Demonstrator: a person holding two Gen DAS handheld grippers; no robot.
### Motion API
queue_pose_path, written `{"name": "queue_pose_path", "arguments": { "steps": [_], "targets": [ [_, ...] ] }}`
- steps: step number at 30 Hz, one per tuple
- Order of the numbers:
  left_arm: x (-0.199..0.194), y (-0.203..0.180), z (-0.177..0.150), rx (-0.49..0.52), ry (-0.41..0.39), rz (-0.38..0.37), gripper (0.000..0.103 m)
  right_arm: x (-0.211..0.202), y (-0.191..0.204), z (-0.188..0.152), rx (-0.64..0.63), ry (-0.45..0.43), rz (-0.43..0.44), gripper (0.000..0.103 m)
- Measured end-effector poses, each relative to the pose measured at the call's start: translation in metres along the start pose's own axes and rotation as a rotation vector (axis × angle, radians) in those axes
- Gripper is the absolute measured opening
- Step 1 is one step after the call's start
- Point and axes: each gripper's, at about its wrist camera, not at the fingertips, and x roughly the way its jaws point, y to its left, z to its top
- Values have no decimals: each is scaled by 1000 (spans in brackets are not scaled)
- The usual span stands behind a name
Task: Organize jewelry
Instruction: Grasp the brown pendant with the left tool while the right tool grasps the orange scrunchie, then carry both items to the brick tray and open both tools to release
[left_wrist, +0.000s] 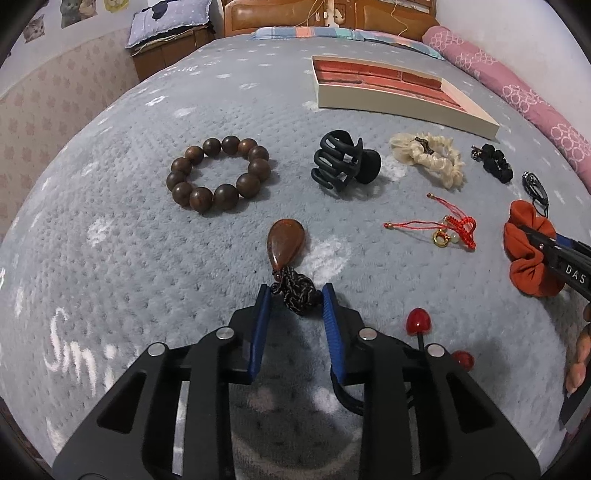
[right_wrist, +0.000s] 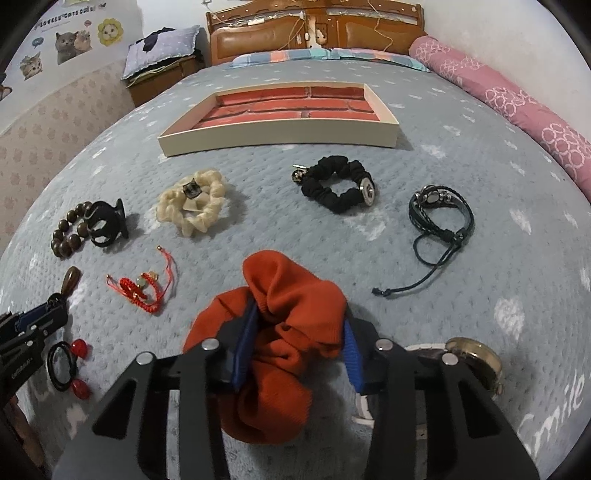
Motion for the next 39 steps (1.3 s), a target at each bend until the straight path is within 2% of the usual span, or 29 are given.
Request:
{"name": "queue_pose_path", "arguments": {
  "steps": [5,9,11,20,26,33,39],
  "targets": [
    [6,10,5,-39,5,-46,27,0,-1,0,-4,0,17,37],
    [8,14,9,-53,11,-58,23,0,-2,-2,-11,-8,27,36],
    [6,16,10,-62,10,-59,22,-1,-3,-1,-8,-8,39,32],
    [-9,21,20,-76,-52,-58,18,-6,-7,7,-8,-27,81,22],
    [-22,20,30,-68,-100,-70,18,-12,-12,18,-5,-47,99,21],
    [-37,16,59,-63,-156,-105,17,-20,-24,45,18,-66,139,21],
    [-39,7,97,-67,-179,-148,17,-14,-39,72,66,-68,180,21]
  ]
}}
